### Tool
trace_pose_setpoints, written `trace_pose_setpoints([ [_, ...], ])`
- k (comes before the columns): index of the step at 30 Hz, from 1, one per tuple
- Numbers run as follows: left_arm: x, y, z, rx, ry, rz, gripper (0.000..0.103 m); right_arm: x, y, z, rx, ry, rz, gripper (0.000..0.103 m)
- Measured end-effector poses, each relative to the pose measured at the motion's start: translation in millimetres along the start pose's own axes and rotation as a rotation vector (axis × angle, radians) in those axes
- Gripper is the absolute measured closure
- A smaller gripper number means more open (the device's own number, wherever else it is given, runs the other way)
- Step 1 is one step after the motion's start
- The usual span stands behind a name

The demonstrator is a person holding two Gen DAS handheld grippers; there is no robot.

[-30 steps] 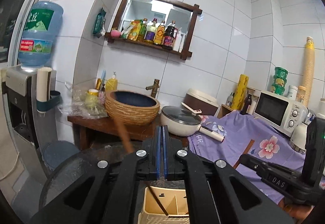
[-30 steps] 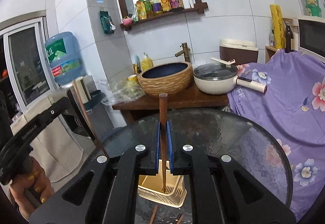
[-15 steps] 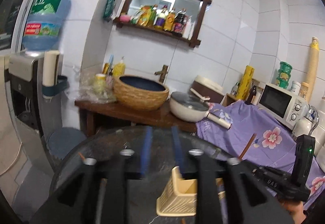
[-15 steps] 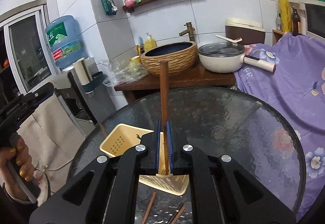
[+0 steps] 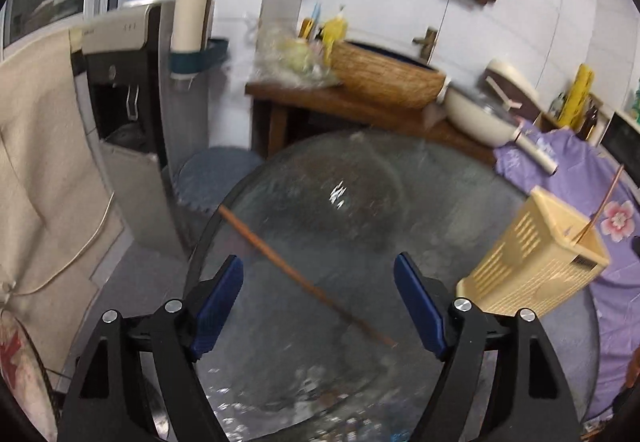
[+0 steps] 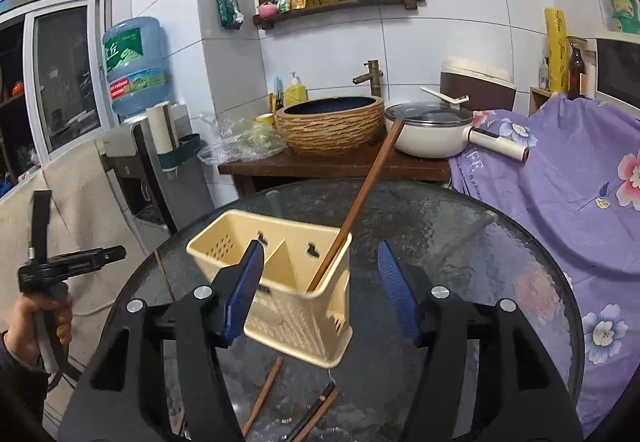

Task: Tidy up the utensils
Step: 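Grasp another wooden chopstick on the table with the left tool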

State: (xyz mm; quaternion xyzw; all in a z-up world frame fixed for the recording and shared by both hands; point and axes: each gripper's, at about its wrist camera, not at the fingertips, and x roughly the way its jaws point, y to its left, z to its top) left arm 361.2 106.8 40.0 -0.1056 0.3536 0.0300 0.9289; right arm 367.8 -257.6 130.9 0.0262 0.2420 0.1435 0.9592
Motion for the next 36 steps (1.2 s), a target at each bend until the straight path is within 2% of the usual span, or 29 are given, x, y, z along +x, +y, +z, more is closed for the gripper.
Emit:
trace_pose_setpoints([
  [6,29.0,36.9,-8.0,-0.051,0.081,0.082,0.029,-6.5,14.1,-38.7,-0.019,0.077,0.031,0.043],
  [9,47.3,41.0,-4.0,-0.018,0.112,0.133,0.031,-9.0,17.6,-57.0,-0.006,0.109,0.067,0.043],
  [11,60.9,42.3,-0.3,-0.023,0.148,0.141,0.041,-8.0,18.9,-69.4,-0.003,0.144,0.079,0.043],
  [14,81.8,40.6,7.0,-0.038,0.199,0.145,0.051,-5.4,18.8,-84.8,-0.003,0.184,0.083,0.043],
  [18,105.4,39.1,15.3,-0.092,0.247,0.129,0.052,-3.9,17.3,-98.4,-0.02,0.212,0.074,0.043],
  [21,118.0,36.4,22.7,-0.094,0.257,0.162,0.052,-3.6,18.7,-102.7,-0.044,0.218,0.064,0.043],
  [25,136.7,37.1,25.4,-0.09,0.289,0.214,0.059,-3.6,23.3,-108.6,-0.086,0.215,0.067,0.043],
  [28,142.3,35.4,28.2,-0.055,0.277,0.259,0.062,-3.2,27.5,-111.5,-0.103,0.215,0.078,0.043],
  [30,146.5,35.9,32.0,-0.058,0.275,0.268,0.066,-2.7,30.6,-113.0,-0.113,0.216,0.086,0.04],
  [35,158.7,32.4,44.2,-0.061,0.275,0.296,0.087,-0.1,37.7,-119.5,-0.114,0.233,0.126,0.04],
  [36,160.8,30.6,45.4,-0.059,0.276,0.297,0.088,-0.2,39.3,-120.5,-0.115,0.234,0.129,0.04],
])
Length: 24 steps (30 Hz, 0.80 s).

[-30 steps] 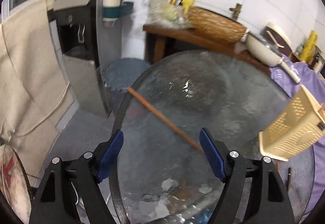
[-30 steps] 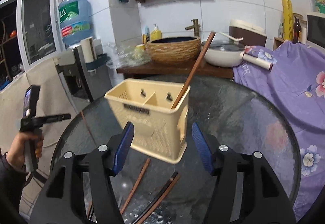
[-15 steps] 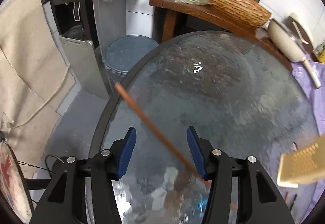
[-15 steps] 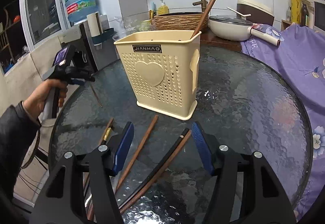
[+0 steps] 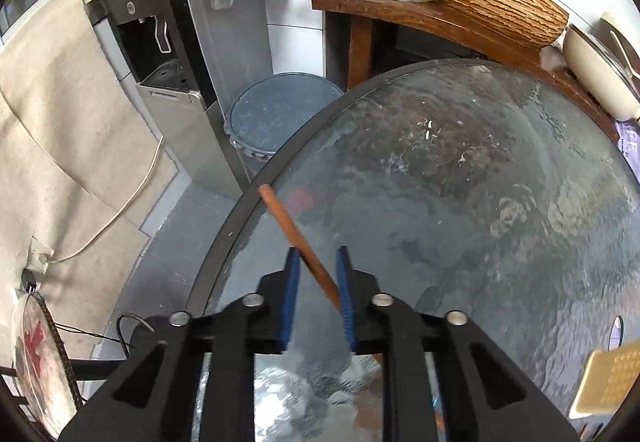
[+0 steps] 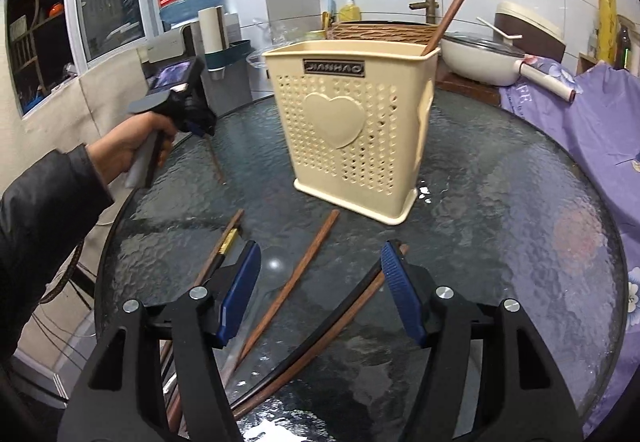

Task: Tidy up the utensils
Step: 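Grasp another wooden chopstick on the table with the left tool, then carry the chopstick into the cream holder and open the left tool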

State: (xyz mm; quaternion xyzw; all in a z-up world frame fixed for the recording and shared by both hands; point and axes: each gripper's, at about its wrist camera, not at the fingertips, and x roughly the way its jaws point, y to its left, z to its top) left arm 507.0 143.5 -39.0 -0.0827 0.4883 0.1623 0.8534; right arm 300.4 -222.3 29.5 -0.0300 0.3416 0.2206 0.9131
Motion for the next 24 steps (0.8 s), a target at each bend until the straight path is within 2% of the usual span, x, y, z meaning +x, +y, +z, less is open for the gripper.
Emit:
trace_pose_setpoints([
  [7,3.3,-26.1,4.7,0.043,-0.03,0.018,0.092,0.8,-1.9,-2.8,0.018,0.013,0.015,0.04],
  [12,-1.2,-32.2,5.3,0.032,-0.04,-0.043,0.097,-1.5,-8.8,-4.3,0.051,0.018,0.027,0.04],
  [18,-48.7,-44.3,-2.4,0.062,-0.145,-0.155,0.097,-7.8,-14.6,-2.5,0.088,-0.009,0.021,0.04],
  [24,-137.9,-61.1,-14.0,0.131,-0.326,-0.268,0.097,-14.3,-10.6,-3.8,0.087,-0.018,0.028,0.04],
])
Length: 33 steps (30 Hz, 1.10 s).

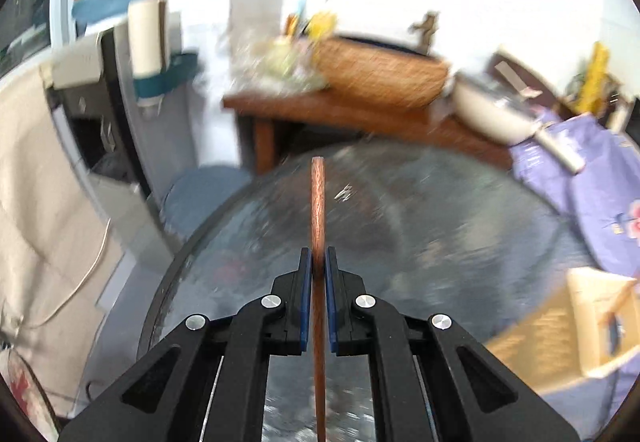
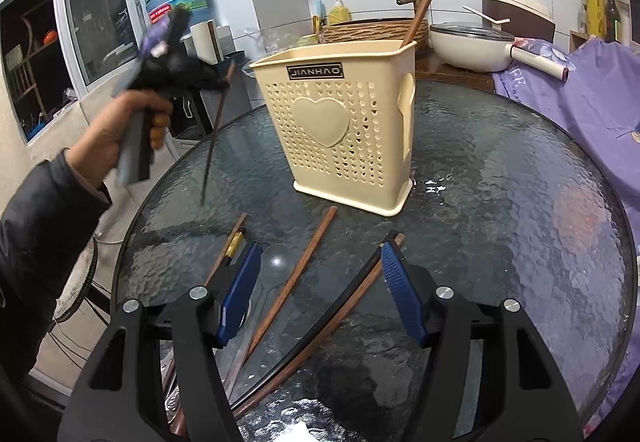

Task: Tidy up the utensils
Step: 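Carry the chopstick into the cream holder and open the left tool, then grasp another wooden chopstick on the table with the left tool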

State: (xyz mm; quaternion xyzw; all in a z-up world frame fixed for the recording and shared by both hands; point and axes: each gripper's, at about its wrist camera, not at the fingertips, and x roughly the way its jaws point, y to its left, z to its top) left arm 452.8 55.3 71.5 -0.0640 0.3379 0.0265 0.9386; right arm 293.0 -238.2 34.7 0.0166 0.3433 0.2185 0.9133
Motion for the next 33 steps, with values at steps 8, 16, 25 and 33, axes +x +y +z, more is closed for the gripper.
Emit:
trace_pose_setpoints([
  [8,-93.9,-36.5,23.4,0.06,-0.216,-0.066,0.098,-12.3,5.8,-0.8,0.003,-0.022,-0.001,0.04],
  [16,-155.3,-69.1,53.0,0.096,-0.368,-0.111,0.103,-19.1,8.8,-3.3,0.005,-0.029,-0.001,0.04],
  [25,-202.5,-105.0,66.3,0.158,-0.483,-0.141,0.103,-17.7,11.0,-10.6,0.0,-0.012,-0.004,0.04],
  [33,-140.1,-72.1,52.3,0.069,-0.282,-0.111,0.066,-16.3,6.4,-17.4,0.017,0.001,0.004,0.04],
])
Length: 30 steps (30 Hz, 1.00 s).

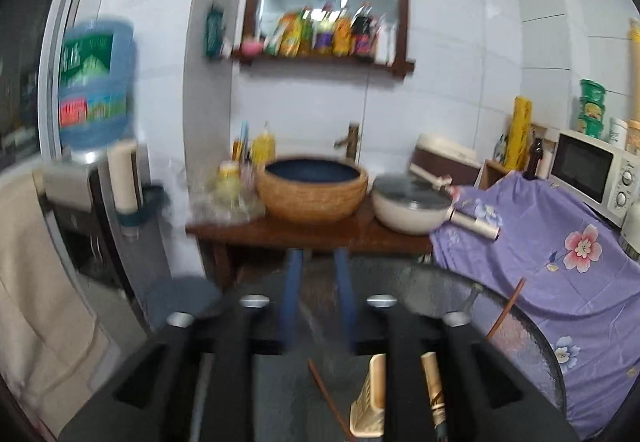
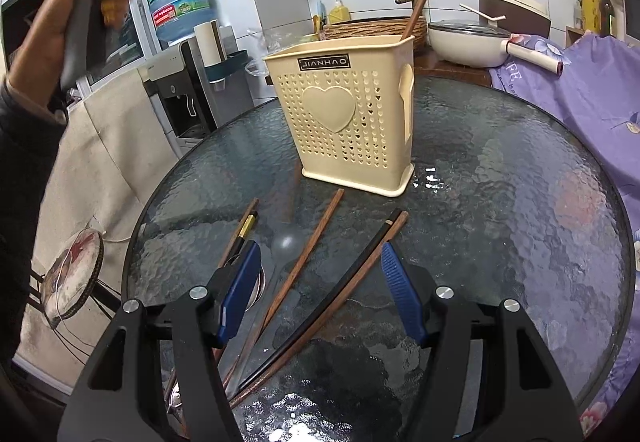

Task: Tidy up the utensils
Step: 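Grasp another wooden chopstick on the table with the left tool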

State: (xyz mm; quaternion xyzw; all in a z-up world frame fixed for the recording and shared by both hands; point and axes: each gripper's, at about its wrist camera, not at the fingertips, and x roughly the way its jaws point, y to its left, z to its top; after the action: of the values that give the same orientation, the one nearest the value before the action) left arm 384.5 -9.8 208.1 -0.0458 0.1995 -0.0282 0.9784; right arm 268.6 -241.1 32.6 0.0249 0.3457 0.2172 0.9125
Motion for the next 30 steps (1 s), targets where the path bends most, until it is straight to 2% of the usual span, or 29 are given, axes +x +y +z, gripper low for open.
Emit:
trace_pose_setpoints([
  [1,11.6,10.4,-9.3,-0.03,0.036,0.017,0.056,-0.4,-0.5,-0.3,0.003,0.0,0.003,0.04],
  [3,26.6,21.5,-24.8,-0.042,0.085,0.042,0.056,-1.7,-0.9,-0.9,0.003,-0.001,0.002,0.04],
  [8,66.3,51.7,-78.1,-0.097,0.263,0.064,0.056,-0.2,-3.7,-1.2,0.011,0.004,-0.005,0.04],
  [12,104.1,59.7,-115.4,-0.106,0.417,0.086,0.056,2.3,-1.4,-1.4,0.016,0.011,-0.001,0.04],
  [15,129.9,57.0,-134.1,-0.093,0.49,0.089,0.056,2.5,1.7,-1.7,0.01,0.011,0.002,0.04],
  [17,143.2,53.2,-144.5,-0.071,0.518,0.108,0.057,2.4,3.7,-1.7,0.004,0.011,-0.001,0.04],
  [19,157.9,52.9,-153.6,-0.094,0.557,0.098,0.058,2.2,3.8,-1.9,-0.002,0.012,-0.008,0.039],
  [30,198.4,48.4,-169.4,-0.139,0.631,0.08,0.059,12.5,-5.0,-6.2,0.021,0.042,-0.019,0.039],
])
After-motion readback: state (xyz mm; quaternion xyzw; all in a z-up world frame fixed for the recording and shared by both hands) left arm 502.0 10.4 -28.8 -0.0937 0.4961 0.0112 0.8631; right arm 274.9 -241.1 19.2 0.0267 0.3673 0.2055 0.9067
